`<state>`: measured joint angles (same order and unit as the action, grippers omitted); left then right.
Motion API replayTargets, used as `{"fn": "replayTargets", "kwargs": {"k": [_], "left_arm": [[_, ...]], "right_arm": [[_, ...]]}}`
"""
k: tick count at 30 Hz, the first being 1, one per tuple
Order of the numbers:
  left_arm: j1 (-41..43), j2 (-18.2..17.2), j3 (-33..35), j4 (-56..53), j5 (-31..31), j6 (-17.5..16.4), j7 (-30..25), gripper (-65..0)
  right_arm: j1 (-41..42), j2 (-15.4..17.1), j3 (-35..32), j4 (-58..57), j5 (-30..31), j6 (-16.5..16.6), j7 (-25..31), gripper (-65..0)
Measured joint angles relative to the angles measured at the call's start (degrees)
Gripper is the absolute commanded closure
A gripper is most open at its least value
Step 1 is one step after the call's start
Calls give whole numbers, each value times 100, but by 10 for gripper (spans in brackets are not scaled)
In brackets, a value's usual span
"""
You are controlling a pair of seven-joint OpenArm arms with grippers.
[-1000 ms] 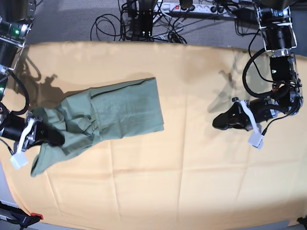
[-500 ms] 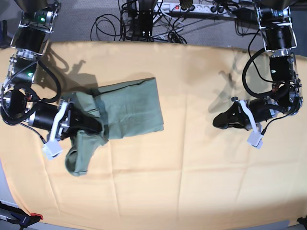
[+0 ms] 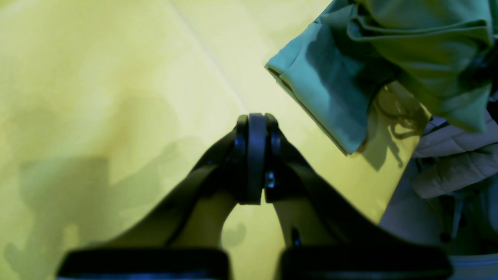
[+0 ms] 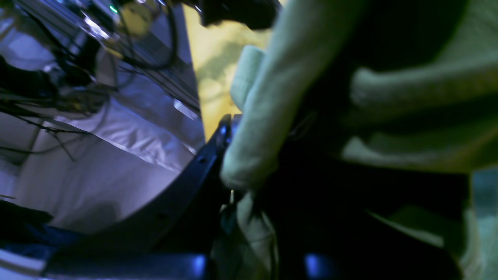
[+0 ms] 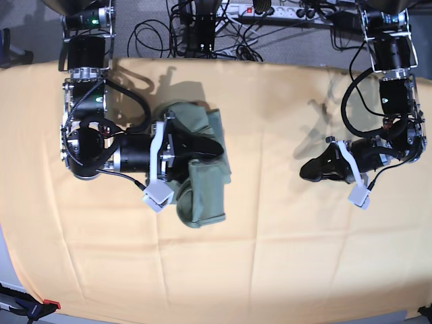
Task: Fold the T-shirt properly
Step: 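Fold the shirt end held by the right gripper toward the left gripper, then press and tuck the folded bundle with both grippers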
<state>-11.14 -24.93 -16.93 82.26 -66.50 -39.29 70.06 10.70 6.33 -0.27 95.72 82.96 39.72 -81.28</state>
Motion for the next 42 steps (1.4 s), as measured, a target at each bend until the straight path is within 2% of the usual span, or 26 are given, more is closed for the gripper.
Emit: {"fn": "replayTargets", "kwargs": {"k": [4, 5, 8, 9, 10, 17, 21, 22, 23, 25, 26, 27, 29, 31, 33, 35, 38, 42], "left_arm": [[0, 2, 0, 0, 2, 0, 2, 0], [0, 0, 0, 0, 2, 0, 2, 0], [0, 0, 0, 0, 4, 0, 2, 0], [0, 2, 0, 0, -2, 0, 2, 0], [0, 2, 0, 0, 0, 0, 2, 0], [0, -2, 0, 0, 4, 0, 2, 0], [0, -195, 0, 0, -116, -2, 7, 0], [0, -291, 0, 0, -275, -2, 26, 0], [-4, -387, 0, 0, -446, -24, 46, 0], [-57, -535, 0, 0, -859, -24, 343, 0], [-101, -575, 4, 0, -1095, -26, 492, 0], [-122, -608, 61, 0, -1364, -24, 549, 0], [-175, -638, 361, 55, -1598, -26, 688, 0], [-221, -647, 820, 188, -1429, -28, 754, 0], [-271, -629, 1285, 439, -1373, -28, 752, 0], [-413, -595, 1683, 748, -1060, -26, 640, 0], [-616, -494, 2162, 1156, -820, -28, 511, 0], [-662, -170, 2835, 1294, -442, -39, 472, 0]], "right_arm": [[0, -295, -2, 0, 0, -2, -2, 0], [0, -315, -35, 0, 0, -2, -2, -65], [61, -313, -76, 0, 2, -2, -9, -361], [111, -293, -76, 0, 0, -2, -2, -420], [168, -254, -76, 0, 0, -2, -2, -442], [474, -223, -72, 0, 11, -2, -2, -441], [868, -79, -70, 2, 44, 0, 9, -426], [922, 15, -48, 2, 57, 0, 20, -387], [942, 98, 0, 2, 50, 0, 13, -309], [944, 256, 46, 2, 15, -7, -17, -63], [960, 326, 44, 0, -48, -4, -22, 0], [979, 385, 44, 2, -332, 0, 20, 0], [1012, 442, 44, 0, -1342, -2, 24, 0], [964, 483, 42, -59, -2441, 7, 619, 0], [975, 505, 44, -155, -3220, 0, 1139, 0], [1051, 509, 44, -297, -3504, 0, 1375, 0], [1191, 501, 44, -673, -3493, -2, 1401, 0], [1425, 494, 44, -1360, -3589, -2, 1412, 0]]}}
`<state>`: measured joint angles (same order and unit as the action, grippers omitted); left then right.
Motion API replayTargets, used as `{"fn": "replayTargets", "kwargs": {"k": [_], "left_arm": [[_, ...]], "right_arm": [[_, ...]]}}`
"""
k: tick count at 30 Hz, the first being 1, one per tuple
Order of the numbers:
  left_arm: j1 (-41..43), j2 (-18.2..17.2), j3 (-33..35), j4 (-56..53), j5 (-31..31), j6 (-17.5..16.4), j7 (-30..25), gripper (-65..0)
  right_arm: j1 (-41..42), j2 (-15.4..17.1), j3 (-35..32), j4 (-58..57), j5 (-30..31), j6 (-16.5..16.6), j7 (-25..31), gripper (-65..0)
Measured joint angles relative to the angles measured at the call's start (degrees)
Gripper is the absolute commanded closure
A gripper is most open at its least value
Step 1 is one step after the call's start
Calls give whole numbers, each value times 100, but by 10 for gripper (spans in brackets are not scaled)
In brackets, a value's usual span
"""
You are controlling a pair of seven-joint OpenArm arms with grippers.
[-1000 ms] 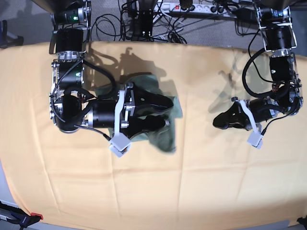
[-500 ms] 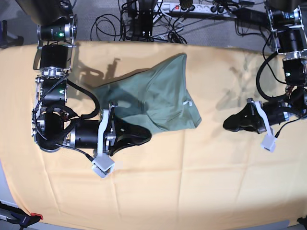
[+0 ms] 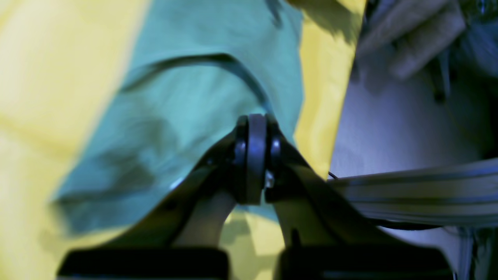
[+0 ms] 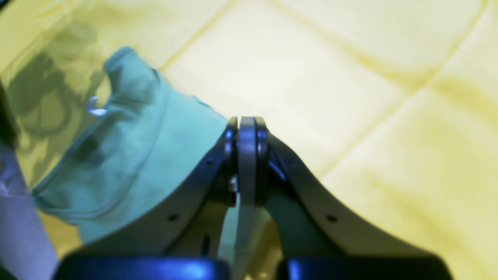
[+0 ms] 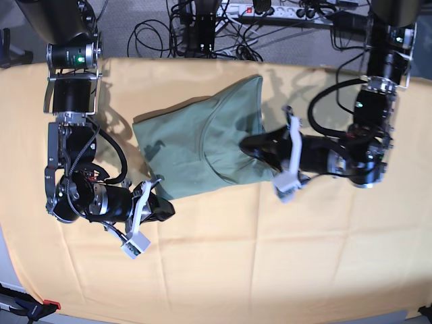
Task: Fold the T-shirt properly
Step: 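Press and tuck the folded bundle with both grippers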
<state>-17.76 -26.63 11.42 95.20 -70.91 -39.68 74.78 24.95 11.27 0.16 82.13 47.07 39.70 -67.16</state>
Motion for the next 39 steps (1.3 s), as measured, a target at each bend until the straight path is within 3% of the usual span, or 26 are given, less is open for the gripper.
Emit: {"fn": "replayTargets", "kwargs": {"k": [8, 13, 18, 23, 33, 39], "left_arm": [[7, 520, 1058, 2, 1025, -2, -330, 0], [15, 693, 1554, 2, 1480, -2, -437, 0], [125, 673, 1600, -2, 2214, -2, -776, 0], [188, 662, 1600, -219, 2273, -2, -796, 0], [188, 647, 1600, -535, 2295, -2, -841, 0], [144, 647, 1600, -535, 2494, -2, -953, 0]], "right_arm": [[581, 0, -4, -1200, -83, 0, 87, 0], [658, 13, -170, -1537, -925, 0, 584, 0], [575, 15, -1010, -1578, -1563, 0, 850, 0], [638, 13, -2024, -1578, -1926, 0, 1043, 0], [656, 160, -2260, -1578, -1888, 0, 1150, 0], [651, 505, -2264, -1576, -975, 0, 597, 0]]}}
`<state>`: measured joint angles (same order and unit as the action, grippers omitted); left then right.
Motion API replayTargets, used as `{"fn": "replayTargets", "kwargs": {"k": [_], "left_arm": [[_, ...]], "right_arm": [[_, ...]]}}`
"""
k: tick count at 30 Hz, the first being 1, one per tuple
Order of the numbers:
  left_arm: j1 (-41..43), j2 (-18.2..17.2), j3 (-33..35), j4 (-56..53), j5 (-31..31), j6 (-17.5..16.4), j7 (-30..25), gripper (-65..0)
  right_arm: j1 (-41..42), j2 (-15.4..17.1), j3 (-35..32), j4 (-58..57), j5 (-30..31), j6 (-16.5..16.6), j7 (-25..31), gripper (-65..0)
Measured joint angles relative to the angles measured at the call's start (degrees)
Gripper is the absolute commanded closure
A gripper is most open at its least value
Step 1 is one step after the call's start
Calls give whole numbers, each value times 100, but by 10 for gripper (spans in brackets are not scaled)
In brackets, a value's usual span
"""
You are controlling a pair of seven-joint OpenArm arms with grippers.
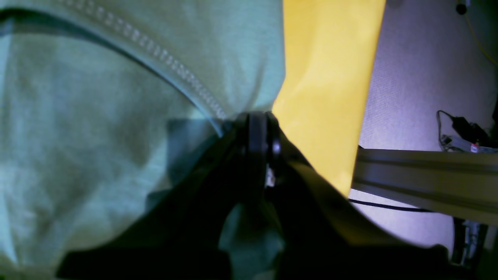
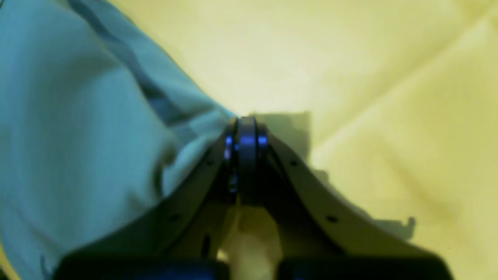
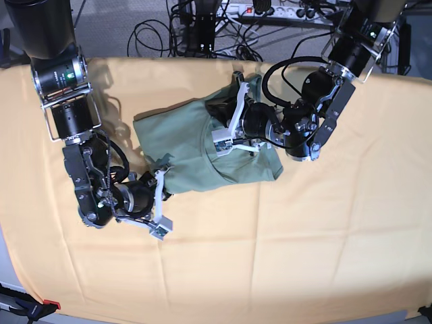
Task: Fold the T-shirt properly
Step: 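Press and tuck the folded bundle with both grippers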
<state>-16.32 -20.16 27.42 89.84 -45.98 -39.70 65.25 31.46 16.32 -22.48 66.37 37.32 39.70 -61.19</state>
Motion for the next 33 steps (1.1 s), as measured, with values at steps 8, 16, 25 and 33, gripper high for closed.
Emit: {"fn": "replayTargets", "kwargs": {"k": [8, 16, 25, 33], "left_arm": [[-457, -382, 179, -4, 319, 0, -179, 0], [-474, -529, 407, -22, 70, 24, -245, 0], [-466, -343, 157, -28, -1246, 15, 177, 0], [-365, 79, 94, -28, -1768, 13, 638, 0]], "right_arm": [[-15, 501, 0, 0, 1141, 0, -251, 0], [13, 581, 2, 195, 546, 0, 999, 0], [68, 114, 2, 195, 63, 0, 1040, 0], [70, -127, 2, 195, 59, 0, 885, 0]]}}
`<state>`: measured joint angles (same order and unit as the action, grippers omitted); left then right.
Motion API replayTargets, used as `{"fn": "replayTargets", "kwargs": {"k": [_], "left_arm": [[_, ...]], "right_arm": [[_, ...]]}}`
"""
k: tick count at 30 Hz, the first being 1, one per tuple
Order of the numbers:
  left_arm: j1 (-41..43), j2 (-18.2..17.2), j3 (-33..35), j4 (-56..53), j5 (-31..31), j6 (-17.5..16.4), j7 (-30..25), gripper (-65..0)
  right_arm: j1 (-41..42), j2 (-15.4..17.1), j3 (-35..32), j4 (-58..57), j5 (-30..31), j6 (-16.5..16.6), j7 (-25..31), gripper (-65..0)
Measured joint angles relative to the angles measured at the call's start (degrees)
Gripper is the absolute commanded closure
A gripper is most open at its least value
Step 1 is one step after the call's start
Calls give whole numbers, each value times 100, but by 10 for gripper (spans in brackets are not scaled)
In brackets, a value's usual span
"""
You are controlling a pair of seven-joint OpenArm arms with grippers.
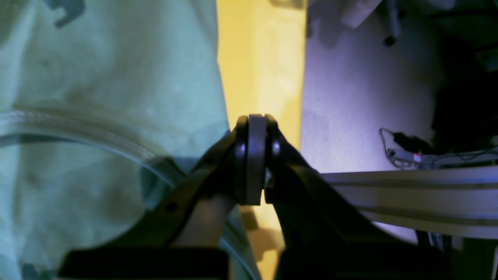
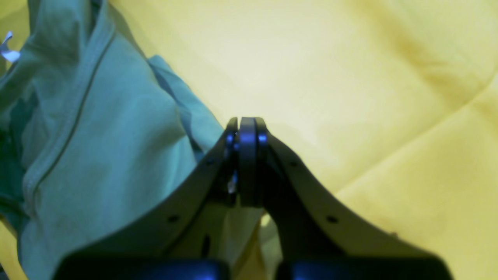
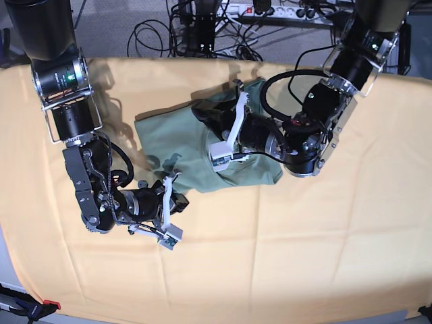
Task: Fold the T-shirt properly
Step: 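Press and tuck the folded bundle with both grippers, then release the bundle and pull both grippers outward to its sides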
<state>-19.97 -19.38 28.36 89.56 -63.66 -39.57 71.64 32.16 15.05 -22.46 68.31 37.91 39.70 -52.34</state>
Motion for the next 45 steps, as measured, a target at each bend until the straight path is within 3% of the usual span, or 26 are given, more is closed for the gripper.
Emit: {"fn": "replayTargets", "kwargs": {"k": [7, 17, 21, 24, 27, 30, 34, 36, 39, 42, 45], "left_arm": [[533, 11, 13, -4, 1220, -13, -361, 0], [223, -603, 15, 11, 2035, -61, -1106, 0], [22, -623, 13, -17, 2424, -61, -1215, 0], [-125, -616, 17, -249, 2881, -61, -1759, 0], [-337, -601, 17, -621, 3386, -76, -2358, 0], [-669, -581, 24, -1132, 4162, -103, -3178, 0], [-1169, -616, 13, -1838, 4924, 227, -4284, 0], [-1351, -634, 9, -2059, 4951, 247, -4610, 0], [-1473, -616, 13, -2057, 4931, 245, -4607, 0], [-1602, -621, 17, -1880, 4291, 201, -3829, 0], [-1700, -697, -236, -1530, 3058, 142, -3082, 0]], "right_arm": [[0, 0, 0, 0, 70, 0, -455, 0], [9, 48, 0, 2, 979, 0, -1252, 0], [7, 225, 0, 33, 1099, 0, -1333, 0], [0, 415, 0, 133, 1165, 0, -1423, 0], [-61, 645, 0, 260, 1635, 0, -1596, 0], [-271, 876, -4, 503, 1878, 0, -1690, 0], [-553, 1252, -20, 1019, 2253, 0, -1733, 0], [-669, 1405, -17, 1292, 2424, 0, -1725, 0], [-748, 1547, -20, 1580, 2337, 0, -1718, 0], [-728, 1670, 142, 1692, 1749, -195, -1211, 0], [-719, 1716, 533, 1692, 1377, -470, -828, 0]]}}
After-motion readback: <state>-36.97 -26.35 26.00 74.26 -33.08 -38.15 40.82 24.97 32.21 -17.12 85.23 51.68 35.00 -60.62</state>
